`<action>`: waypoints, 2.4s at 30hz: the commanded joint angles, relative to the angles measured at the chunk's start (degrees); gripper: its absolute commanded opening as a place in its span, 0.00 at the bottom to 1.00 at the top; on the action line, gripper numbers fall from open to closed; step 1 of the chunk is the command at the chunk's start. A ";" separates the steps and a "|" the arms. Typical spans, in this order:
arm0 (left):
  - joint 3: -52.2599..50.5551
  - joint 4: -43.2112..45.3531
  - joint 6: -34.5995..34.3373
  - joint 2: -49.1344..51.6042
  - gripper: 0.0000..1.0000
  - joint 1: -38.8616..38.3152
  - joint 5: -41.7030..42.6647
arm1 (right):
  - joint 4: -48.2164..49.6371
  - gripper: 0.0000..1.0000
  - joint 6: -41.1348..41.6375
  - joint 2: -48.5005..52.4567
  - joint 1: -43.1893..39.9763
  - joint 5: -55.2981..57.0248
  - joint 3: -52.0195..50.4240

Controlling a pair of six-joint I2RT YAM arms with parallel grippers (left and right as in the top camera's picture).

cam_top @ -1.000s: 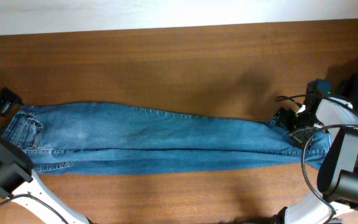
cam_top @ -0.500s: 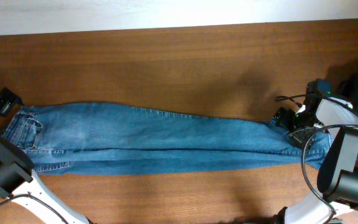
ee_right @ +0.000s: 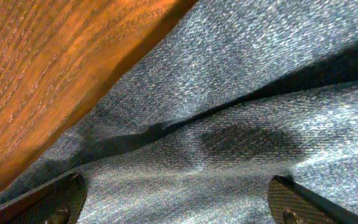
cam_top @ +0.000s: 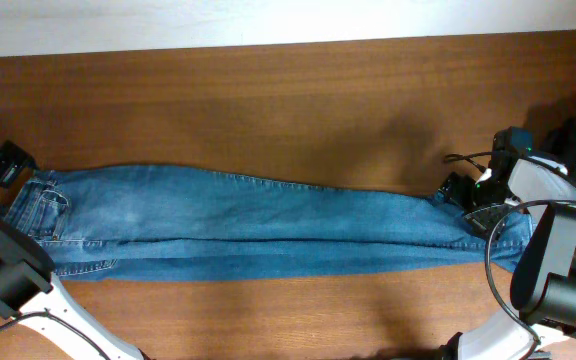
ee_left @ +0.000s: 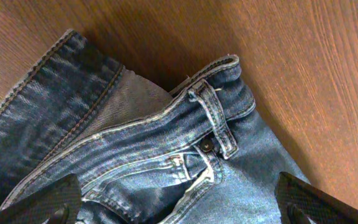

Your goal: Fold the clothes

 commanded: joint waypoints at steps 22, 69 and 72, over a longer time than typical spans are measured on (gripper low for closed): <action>0.98 -0.22 0.31 0.26 0.99 0.20 0.57 | -0.59 0.99 -0.79 3.43 -1.57 2.69 -2.82; 0.98 -7.32 1.22 0.26 0.99 0.17 6.54 | 3.08 0.99 -0.79 3.43 -1.57 1.18 -2.82; 0.98 -8.61 2.08 0.26 0.99 0.11 7.04 | 3.08 0.99 -0.81 3.43 -1.55 1.20 -2.82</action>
